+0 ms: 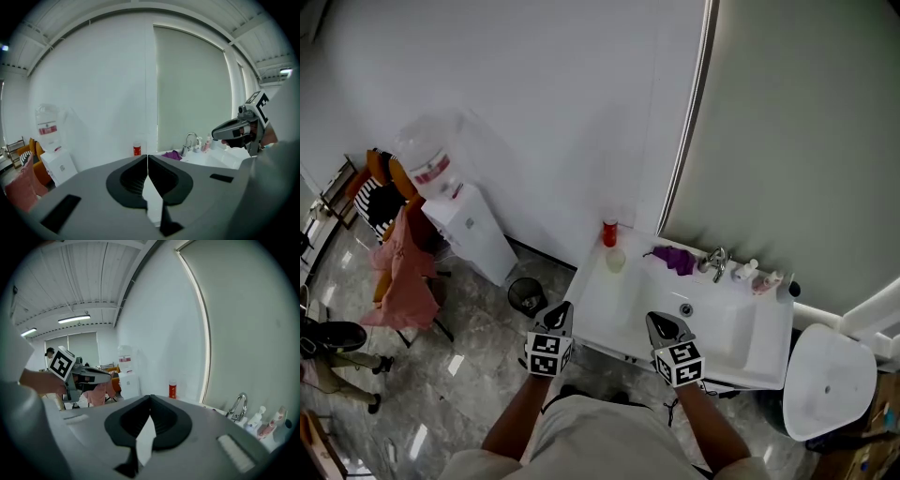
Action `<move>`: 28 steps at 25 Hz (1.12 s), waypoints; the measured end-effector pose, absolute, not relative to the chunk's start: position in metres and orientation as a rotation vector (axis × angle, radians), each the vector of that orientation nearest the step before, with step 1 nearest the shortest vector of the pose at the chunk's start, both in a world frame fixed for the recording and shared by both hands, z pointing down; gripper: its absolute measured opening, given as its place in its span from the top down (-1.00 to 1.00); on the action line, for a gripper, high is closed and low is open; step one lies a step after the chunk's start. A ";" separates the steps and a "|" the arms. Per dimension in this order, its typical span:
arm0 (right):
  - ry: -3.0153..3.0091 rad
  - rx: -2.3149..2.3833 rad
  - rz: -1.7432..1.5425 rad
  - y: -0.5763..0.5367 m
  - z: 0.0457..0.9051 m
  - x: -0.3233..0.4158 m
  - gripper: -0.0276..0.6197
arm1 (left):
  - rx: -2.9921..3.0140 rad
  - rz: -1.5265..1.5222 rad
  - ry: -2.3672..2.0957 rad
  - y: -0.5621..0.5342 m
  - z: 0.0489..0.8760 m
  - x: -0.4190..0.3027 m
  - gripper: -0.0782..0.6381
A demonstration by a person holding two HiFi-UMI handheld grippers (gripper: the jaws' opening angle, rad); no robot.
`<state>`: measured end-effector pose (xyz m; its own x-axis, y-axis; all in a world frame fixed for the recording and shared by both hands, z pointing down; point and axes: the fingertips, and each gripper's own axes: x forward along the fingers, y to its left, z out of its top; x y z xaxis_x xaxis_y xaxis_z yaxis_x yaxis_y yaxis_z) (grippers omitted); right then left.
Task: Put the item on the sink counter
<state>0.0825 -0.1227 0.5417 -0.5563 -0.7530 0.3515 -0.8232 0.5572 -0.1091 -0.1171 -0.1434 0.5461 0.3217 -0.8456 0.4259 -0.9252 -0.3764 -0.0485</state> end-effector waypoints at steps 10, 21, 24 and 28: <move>-2.579 1.321 0.345 -0.129 0.512 0.050 0.88 | 2.525 0.500 -1.502 -0.151 0.505 -0.132 0.76; -2.604 1.370 0.266 -0.137 0.489 0.024 0.88 | 2.546 0.437 -1.476 -0.162 0.492 -0.153 0.76; -2.603 1.371 0.264 -0.139 0.489 0.023 0.88 | 2.546 0.428 -1.479 -0.164 0.492 -0.155 0.76; -2.598 1.368 0.275 -0.137 0.490 0.022 0.88 | 2.531 0.413 -1.487 -0.162 0.492 -0.161 0.76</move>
